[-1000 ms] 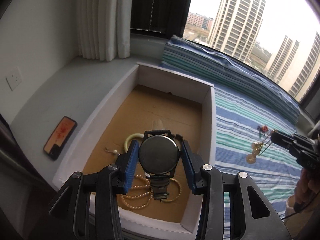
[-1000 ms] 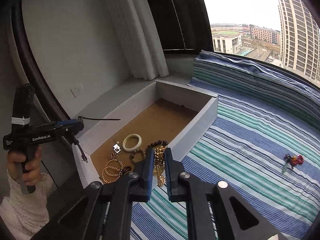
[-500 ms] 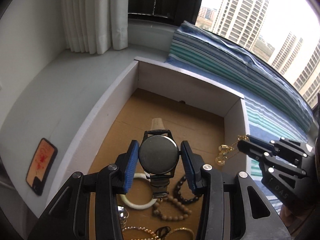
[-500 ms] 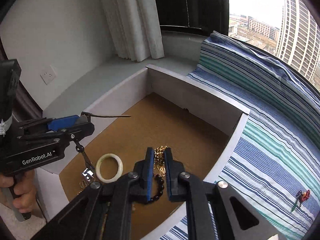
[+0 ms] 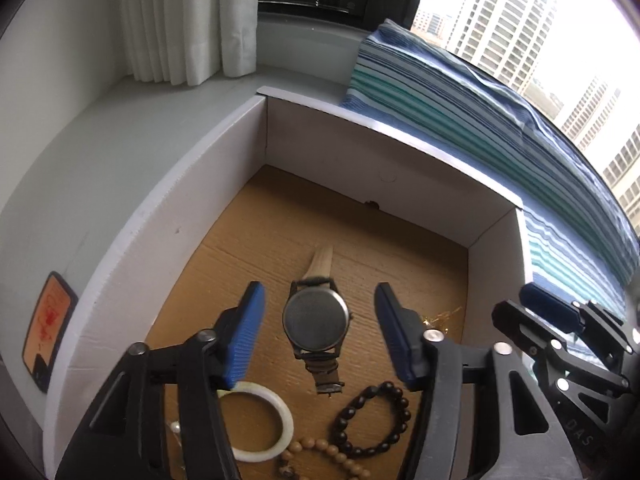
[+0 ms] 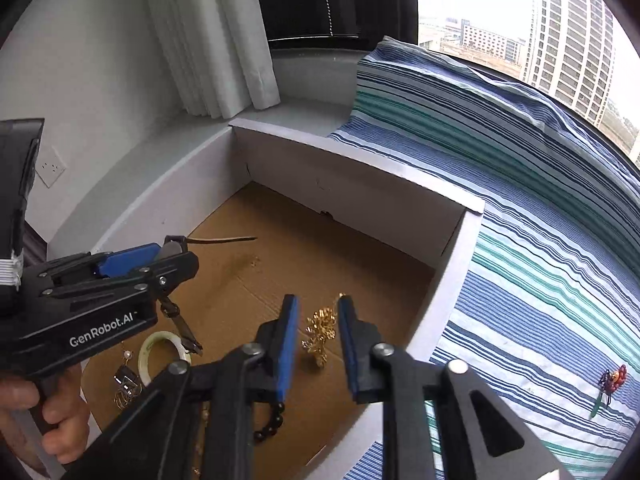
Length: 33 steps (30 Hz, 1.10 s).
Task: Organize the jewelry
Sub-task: 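Carry the watch and gold chain into the white box and release both, then grasp the green jade pendant cord with the left tool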
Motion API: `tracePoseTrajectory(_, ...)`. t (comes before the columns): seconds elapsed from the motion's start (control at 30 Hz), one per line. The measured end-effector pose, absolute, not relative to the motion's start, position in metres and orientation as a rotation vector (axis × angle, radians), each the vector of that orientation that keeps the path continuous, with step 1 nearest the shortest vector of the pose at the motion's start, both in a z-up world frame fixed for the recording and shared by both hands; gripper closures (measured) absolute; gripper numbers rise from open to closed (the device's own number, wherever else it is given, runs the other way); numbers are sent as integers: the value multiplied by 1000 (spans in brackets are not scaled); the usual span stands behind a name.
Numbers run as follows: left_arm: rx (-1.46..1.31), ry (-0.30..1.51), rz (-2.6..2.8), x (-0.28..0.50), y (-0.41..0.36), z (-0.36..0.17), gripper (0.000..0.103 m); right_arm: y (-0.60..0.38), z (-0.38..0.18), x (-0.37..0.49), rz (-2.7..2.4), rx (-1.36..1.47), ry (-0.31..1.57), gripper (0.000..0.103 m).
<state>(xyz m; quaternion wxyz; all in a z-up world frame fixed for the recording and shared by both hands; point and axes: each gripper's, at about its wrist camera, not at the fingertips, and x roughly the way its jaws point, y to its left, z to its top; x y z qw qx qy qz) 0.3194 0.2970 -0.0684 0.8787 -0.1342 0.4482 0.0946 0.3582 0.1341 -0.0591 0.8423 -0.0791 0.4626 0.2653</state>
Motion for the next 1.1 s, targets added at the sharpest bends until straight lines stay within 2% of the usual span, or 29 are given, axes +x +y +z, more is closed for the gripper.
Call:
tracePoseTrajectory(0.03,-275,910,205,316,297,-63,26,130,-55,357,555,-152,967,63)
tracePoseTrajectory(0.07,-262,889,212,312,297,-56,26,124,-49,356,552,-138,948,61)
tracePoseTrajectory(0.2,-216,837,203,288,289,-25,25,87,-15,341,560,-68,859,61)
tracePoseTrajectory(0.33,-137,806,169,248,260,0,14,38,21,307,579,-22,763,58)
tracePoseTrajectory(0.43,-81,825,115,217,223,2,14,-10,29,283,561,4,730,49)
tracePoseTrajectory(0.67,-46,910,-106,150,109,-27,14,-143,-17,235,390,-10,833,48)
tracePoseTrajectory(0.8,-34,955,-251,137,39,-46,14,-229,-52,201,226,23,895,48)
tracePoseTrajectory(0.93,0,1005,-340,157,-26,-72,13,-291,-76,170,102,117,929,48)
tracePoseTrajectory(1.1,7,1032,-397,215,-82,-100,13,-316,-87,135,84,172,889,48)
